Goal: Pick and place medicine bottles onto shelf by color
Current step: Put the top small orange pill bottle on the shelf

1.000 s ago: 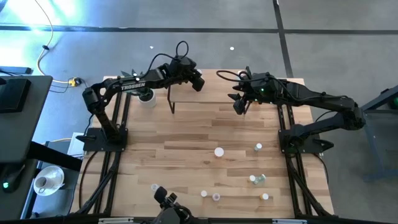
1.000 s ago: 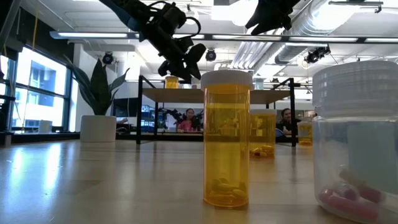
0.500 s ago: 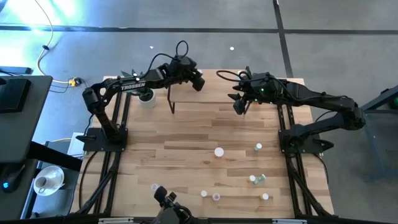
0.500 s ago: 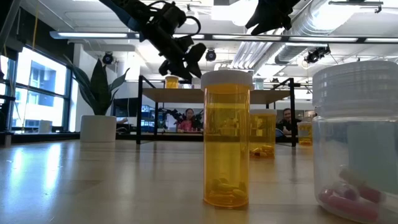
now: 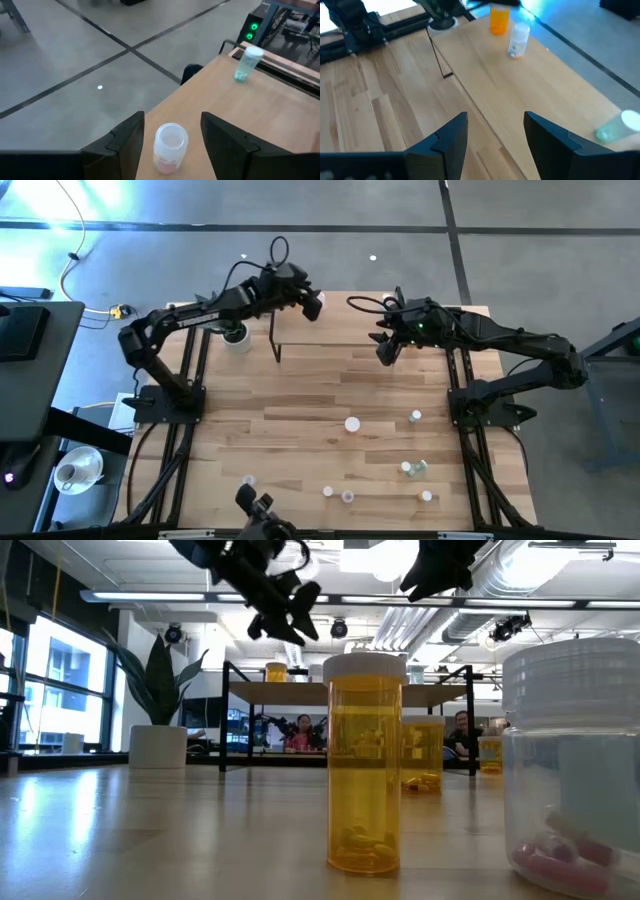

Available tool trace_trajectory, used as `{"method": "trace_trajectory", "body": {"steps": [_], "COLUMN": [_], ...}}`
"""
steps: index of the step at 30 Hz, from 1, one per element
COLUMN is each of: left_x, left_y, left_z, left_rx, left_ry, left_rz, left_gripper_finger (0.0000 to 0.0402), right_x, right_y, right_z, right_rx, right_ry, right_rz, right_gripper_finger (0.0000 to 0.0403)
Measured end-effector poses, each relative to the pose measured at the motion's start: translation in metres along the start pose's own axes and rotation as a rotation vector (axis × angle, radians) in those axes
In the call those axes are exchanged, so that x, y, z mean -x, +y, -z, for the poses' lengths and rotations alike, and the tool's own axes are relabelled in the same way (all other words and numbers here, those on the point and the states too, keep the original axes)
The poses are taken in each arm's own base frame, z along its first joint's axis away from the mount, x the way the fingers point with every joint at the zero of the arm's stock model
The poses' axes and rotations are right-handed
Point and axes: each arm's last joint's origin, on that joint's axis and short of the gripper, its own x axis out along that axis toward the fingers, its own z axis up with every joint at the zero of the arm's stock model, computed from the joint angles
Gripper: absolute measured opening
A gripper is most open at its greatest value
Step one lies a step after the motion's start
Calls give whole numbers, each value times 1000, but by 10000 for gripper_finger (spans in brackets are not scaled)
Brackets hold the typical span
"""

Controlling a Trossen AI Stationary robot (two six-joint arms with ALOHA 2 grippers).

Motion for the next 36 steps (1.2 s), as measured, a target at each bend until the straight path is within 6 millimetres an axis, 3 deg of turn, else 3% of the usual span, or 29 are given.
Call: {"method": "trace_trajectory", "body": {"steps": [12,27,36], "left_x": [54,48,59], "left_y": [0,-38,-69], "left_z": [-10,51,57], "left_rx": [-75,-110,-163], "left_ry": [53,197,187], "left_rz": [24,221,315], "left_gripper_finger": [186,186,186], "right_x": [1,11,6], "right_y": [6,35,53], "right_z": [6,26,58], "right_rx": [-36,53,46], "right_ry": [85,193,309], "right_rz": [-157,-178,-199], "right_gripper_finger": [185,185,185]}}
